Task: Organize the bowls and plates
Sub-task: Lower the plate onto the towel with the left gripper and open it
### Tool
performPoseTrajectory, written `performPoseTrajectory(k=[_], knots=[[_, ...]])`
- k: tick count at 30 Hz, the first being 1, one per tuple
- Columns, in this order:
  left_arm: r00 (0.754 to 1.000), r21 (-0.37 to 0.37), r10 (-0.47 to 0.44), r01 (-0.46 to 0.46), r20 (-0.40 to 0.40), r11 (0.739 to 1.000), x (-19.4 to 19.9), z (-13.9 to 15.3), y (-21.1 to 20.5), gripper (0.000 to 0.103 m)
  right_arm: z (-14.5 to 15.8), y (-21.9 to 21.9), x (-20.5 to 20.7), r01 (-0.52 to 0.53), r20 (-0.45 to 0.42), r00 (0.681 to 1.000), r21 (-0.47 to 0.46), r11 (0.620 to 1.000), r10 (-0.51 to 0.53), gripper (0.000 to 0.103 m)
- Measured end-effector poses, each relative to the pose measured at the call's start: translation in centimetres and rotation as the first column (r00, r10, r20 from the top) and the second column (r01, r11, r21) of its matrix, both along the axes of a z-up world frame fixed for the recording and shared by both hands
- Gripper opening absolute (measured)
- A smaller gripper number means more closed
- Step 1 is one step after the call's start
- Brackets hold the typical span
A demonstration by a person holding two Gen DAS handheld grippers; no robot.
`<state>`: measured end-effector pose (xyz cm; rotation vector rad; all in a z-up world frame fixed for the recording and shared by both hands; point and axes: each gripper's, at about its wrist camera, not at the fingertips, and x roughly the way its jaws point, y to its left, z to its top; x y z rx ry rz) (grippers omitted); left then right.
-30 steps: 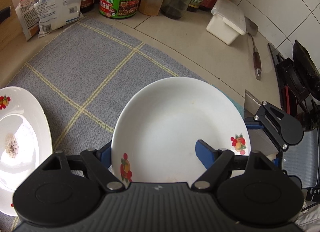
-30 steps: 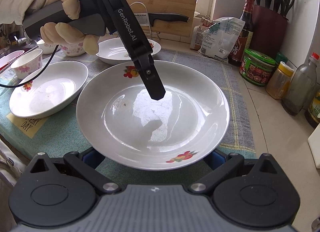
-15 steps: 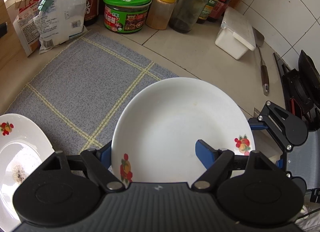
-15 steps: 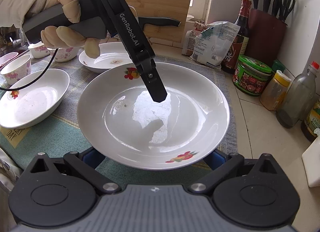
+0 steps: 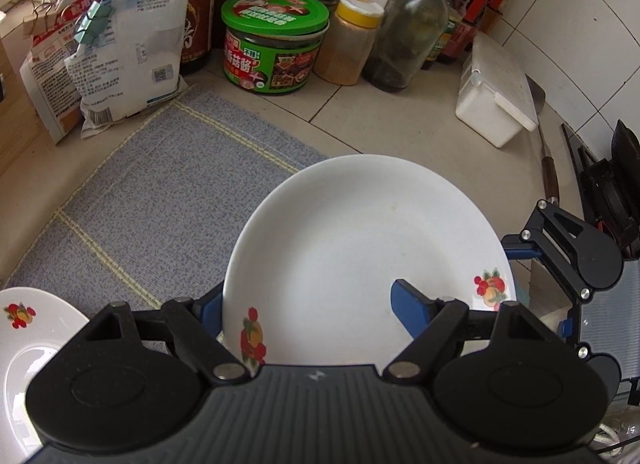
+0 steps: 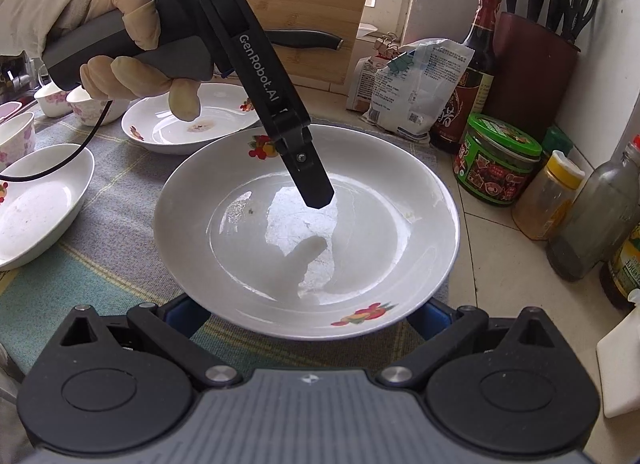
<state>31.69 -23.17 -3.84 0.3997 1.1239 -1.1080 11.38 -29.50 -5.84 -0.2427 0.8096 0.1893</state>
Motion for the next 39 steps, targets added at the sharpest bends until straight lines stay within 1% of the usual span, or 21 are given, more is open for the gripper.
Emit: performPoseTrajectory(k=[9, 24, 39], knots=[[1.0, 0.007, -0.006, 0.006, 0.011, 1.0, 1.4, -1.0, -1.4, 0.082, -0.6, -1.2, 1.8, -0.001, -0.008, 1.0, -0.009, 1.0, 0.0, 0.103], [0.999, 0.015, -0.007, 0.006, 0.036, 1.0, 3.1, -2.6, -2.9, 0.082, -1.7, -2.7, 3.9, 0.027, -0.016, 1.0, 0.008, 1.0, -0.027, 0.103], [0.998, 0.024, -0.003, 0.002, 0.06, 1.0, 3.6, -3.7, -3.9, 0.082, -2.5, -3.5, 5.1, 0.049, -0.031, 0.998, 0.012, 0.999, -0.049, 0.103]])
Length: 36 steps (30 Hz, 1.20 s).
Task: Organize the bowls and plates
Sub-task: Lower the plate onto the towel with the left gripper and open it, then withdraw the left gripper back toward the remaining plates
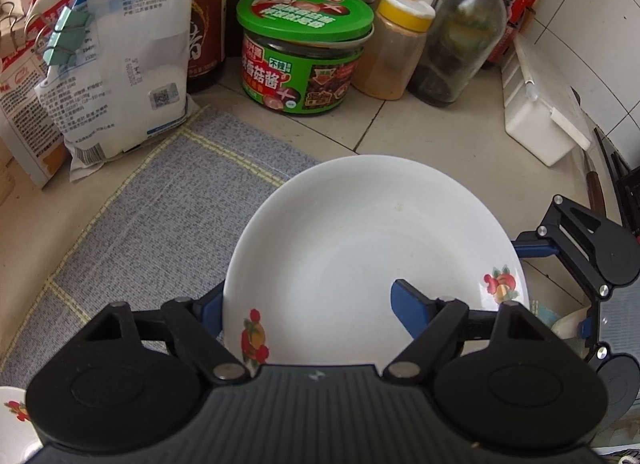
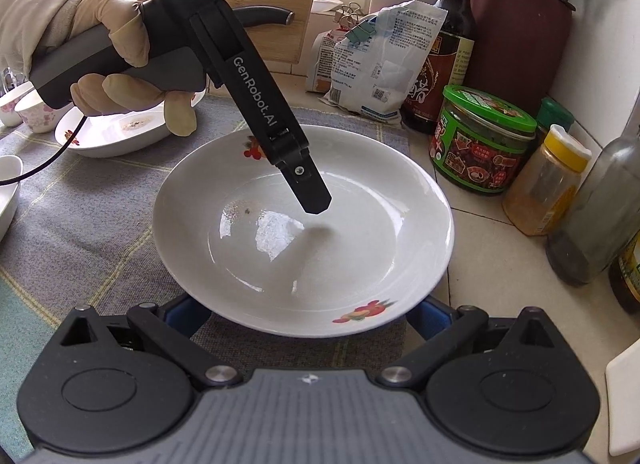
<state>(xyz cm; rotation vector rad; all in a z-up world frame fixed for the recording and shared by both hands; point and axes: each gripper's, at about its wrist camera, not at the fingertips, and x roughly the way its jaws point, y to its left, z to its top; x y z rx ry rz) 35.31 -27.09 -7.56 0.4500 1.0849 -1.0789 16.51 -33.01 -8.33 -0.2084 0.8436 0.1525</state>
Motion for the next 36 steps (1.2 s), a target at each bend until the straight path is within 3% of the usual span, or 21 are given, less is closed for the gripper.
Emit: performPoseTrajectory(k=[17, 20, 26, 36], knots=[[0.999, 0.015, -0.021, 0.021, 0.042, 1.0, -0.6, 0.0, -0.2, 0.085, -0.1, 0.2, 0.2, 0.016, -0.02, 1.0, -0.004, 1.0, -0.016, 0.103], [0.996, 0.005, -0.032, 0.032, 0.083, 0.999, -1.1, 0.5, -0.1, 0.092, 0.0, 0.3, 0.1, 0.022, -0.022, 1.0, -0.007, 1.0, -0.022, 0.103], [0.978, -0.011, -0.026, 0.029, 0.209, 1.0, -2.6, 2.5, 0.9, 0.093, 0.4, 0.3, -0.7, 0.05, -0.02, 0.999, 0.011, 0.999, -0.05, 0.103], [0.941, -0.121, 0.086, -0.049, 0.326, 0.991, -6.6, 8.1, 5.5, 0.094, 1.9, 1.3, -4.0, 0.171, -0.041, 0.984, 0.002, 0.985, -0.171, 0.103]])
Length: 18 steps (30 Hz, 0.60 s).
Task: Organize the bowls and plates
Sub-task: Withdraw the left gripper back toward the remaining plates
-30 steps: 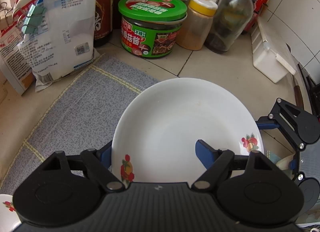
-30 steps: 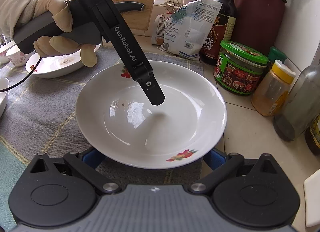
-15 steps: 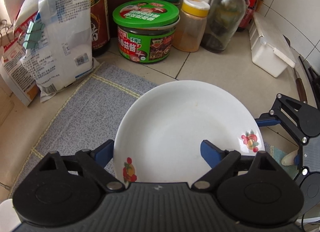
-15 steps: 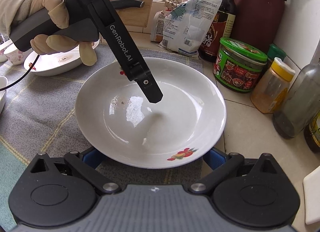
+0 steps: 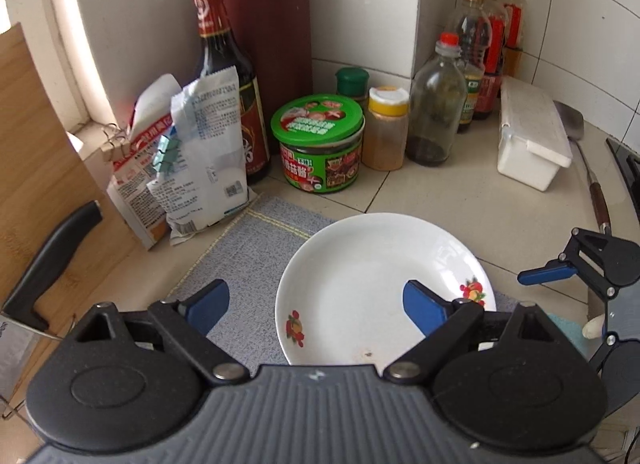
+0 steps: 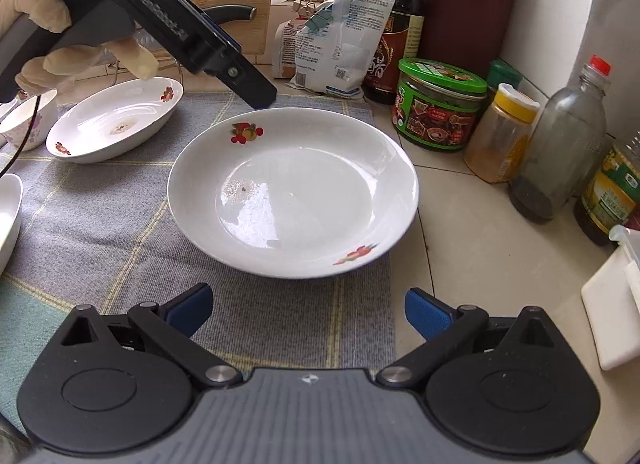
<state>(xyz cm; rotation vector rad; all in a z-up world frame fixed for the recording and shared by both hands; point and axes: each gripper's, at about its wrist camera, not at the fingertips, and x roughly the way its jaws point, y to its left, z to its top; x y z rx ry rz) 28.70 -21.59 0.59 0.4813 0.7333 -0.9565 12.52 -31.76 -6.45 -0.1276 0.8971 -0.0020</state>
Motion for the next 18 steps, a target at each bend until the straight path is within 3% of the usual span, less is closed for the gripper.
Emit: performPoseTrajectory(k=[5, 11, 16, 18], knots=[[0.997, -0.074, 0.076, -0.074, 0.024, 0.994, -3.0, 2.6, 2.9, 0.096, 0.9, 1.1, -1.7, -0.005, 0.012, 1.0, -0.024, 1.0, 0.005, 0.103], [0.98, -0.151, 0.196, -0.191, 0.019, 0.97, -7.7, 4.3, 7.0, 0.096, 1.7, 2.6, -3.4, -0.035, 0.034, 0.999, -0.027, 0.999, 0.036, 0.103], [0.948, -0.195, 0.319, -0.312, 0.004, 0.93, -11.7, 4.3, 10.5, 0.096, 2.0, 3.8, -4.5, -0.092, 0.043, 0.995, 0.007, 0.996, 0.092, 0.103], [0.921, -0.208, 0.389, -0.377, 0.017, 0.902, -13.6, 3.8, 12.2, 0.096, 2.0, 4.4, -4.8, -0.125, 0.045, 0.991, 0.02, 0.992, 0.124, 0.103]])
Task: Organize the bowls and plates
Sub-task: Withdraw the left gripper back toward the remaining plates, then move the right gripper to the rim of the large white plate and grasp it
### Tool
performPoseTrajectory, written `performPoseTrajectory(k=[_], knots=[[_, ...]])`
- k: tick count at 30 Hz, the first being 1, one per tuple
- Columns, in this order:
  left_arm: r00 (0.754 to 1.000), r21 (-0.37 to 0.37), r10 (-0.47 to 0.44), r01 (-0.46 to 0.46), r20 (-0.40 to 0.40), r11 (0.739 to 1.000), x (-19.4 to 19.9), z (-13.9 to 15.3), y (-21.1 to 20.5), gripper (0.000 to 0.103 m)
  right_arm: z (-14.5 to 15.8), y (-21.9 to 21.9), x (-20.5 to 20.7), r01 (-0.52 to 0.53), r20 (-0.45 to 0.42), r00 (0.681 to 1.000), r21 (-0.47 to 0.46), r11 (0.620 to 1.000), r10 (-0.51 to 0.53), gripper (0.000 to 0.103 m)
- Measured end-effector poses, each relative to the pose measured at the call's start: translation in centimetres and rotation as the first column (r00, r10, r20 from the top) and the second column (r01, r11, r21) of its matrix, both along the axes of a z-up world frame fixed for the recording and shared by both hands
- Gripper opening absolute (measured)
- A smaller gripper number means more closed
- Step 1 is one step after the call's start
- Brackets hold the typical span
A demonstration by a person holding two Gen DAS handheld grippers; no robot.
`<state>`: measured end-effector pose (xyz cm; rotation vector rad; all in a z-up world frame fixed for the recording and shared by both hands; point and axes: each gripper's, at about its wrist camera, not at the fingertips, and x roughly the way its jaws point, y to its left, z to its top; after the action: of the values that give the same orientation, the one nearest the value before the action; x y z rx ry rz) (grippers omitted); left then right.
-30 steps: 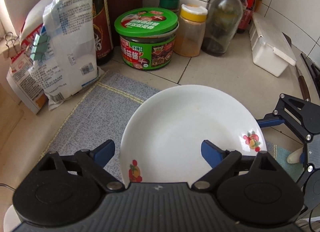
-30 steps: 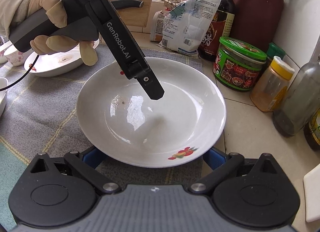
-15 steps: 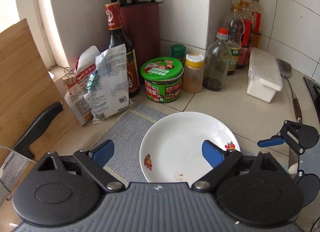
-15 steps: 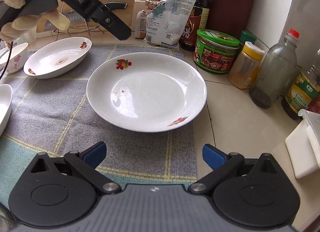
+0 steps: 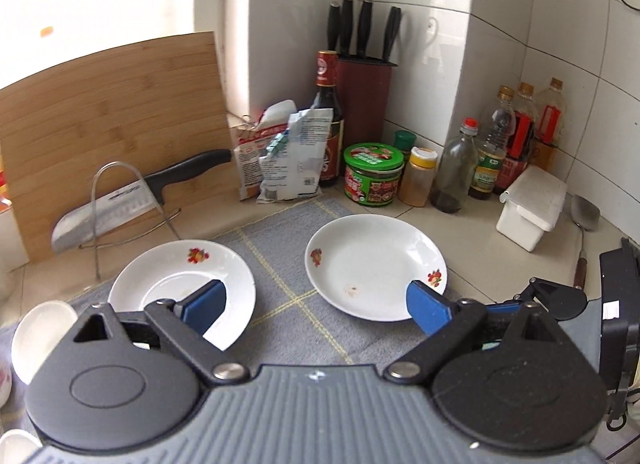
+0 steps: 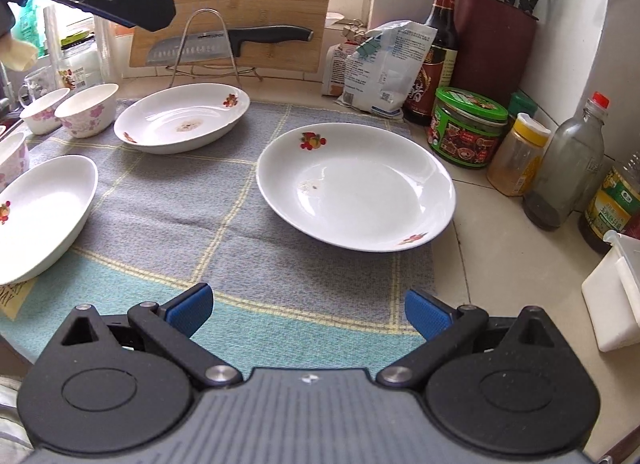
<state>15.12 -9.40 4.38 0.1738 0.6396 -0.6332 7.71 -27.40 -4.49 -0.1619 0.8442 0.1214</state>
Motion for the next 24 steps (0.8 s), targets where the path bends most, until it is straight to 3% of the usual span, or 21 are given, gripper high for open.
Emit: performPoseTrajectory(k=[9, 17, 24], knots=[[0.969, 0.008, 0.247, -0.247, -0.017, 0.969, -6.1, -2.9, 6.3, 0.097, -1.2, 3.1, -0.5, -0.132, -0.043, 0.99, 0.039, 0.991, 0.133, 0.103], [0.959, 0.091, 0.277, -0.271, -0.056, 0.958, -9.0, -5.7, 10.6, 0.097, -1.6, 7.0, 0.4, -0.172, -0.072, 0.981, 0.105, 0.98, 0.18, 0.103], [0.959, 0.11, 0.263, -0.251, -0.11, 0.962, -10.1, -7.9, 14.7, 0.097, -1.3, 10.2, 1.4, -0.138, -0.099, 0.983, 0.137, 0.981, 0.153, 0.103]])
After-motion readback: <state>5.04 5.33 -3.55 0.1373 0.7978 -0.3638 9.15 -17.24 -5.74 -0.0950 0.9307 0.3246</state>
